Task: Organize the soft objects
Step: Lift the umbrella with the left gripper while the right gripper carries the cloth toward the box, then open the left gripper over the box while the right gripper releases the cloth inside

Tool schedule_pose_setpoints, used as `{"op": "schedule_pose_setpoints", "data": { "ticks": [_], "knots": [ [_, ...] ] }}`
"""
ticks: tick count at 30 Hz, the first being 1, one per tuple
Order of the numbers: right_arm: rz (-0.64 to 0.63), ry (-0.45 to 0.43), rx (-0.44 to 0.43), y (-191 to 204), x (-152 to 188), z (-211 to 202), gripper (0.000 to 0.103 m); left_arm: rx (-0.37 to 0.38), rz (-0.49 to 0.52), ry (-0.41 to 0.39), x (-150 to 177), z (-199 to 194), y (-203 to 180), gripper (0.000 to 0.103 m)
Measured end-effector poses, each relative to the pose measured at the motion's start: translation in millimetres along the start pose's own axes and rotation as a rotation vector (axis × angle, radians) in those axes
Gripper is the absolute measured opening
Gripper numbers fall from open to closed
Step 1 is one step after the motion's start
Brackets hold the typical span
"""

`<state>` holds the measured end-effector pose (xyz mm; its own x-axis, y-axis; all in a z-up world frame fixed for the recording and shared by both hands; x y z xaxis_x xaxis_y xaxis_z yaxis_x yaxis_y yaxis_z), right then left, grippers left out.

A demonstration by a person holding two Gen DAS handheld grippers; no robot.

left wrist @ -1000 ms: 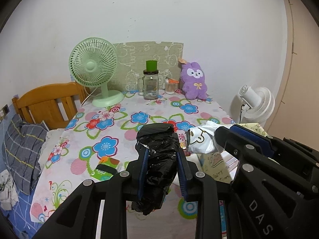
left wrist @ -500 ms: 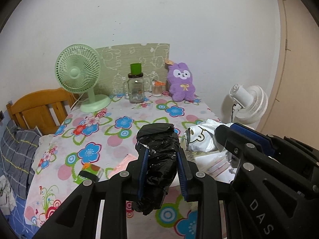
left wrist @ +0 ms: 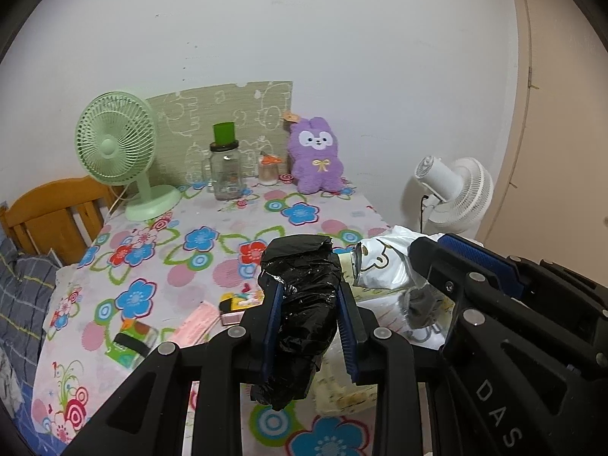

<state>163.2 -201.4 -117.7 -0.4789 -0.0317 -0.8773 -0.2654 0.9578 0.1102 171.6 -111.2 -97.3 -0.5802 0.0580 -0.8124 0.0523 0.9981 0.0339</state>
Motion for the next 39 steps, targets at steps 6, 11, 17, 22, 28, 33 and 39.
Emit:
{"op": "schedule_pose_setpoints", "data": {
  "ticks": [6, 11, 17, 22, 28, 33, 39],
  "knots": [
    [0.009, -0.006, 0.024, -18.0, -1.5, -1.8, 0.018, 0.023, 0.016, -0.003, -4.6, 5.3, -19.7, 0.028],
    [0.020, 0.001, 0.040, -33.7, 1.5, 2.0, 0.018, 0.037, 0.022, 0.012, -3.1, 14.1, -33.3, 0.029],
    [0.047, 0.021, 0.052, -52.9, 9.7, 11.5, 0.018, 0.050, 0.040, 0.039, 2.6, 29.1, -48.3, 0.029],
    [0.074, 0.041, 0.068, -68.7, 18.9, 20.8, 0.018, 0.069, 0.052, 0.070, 9.6, 43.3, -60.4, 0.030],
    [0.119, 0.081, 0.076, -85.0, 36.8, 35.0, 0.018, 0.074, 0.078, 0.111, 23.4, 61.0, -70.5, 0.036],
    [0.138, 0.095, 0.067, -90.0, 45.4, 43.1, 0.018, 0.088, 0.093, 0.139, 31.0, 67.9, -75.5, 0.064],
    [0.155, 0.111, 0.037, -90.4, 50.2, 52.5, 0.018, 0.087, 0.100, 0.152, 36.1, 70.3, -75.4, 0.078]
  ]
}}
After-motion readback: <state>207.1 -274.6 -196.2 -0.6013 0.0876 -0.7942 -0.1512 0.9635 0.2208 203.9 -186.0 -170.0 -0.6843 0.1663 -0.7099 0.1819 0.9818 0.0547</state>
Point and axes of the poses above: each gripper's, at about its wrist camera, not at the fingertips, and z roughly the way its jaws point, y to its left, x to its underside, the point moved 10 cm from there along z, roughly the way its jaws point, and after that the axes turned 7 degrees about -x, right-handed, at the moved point
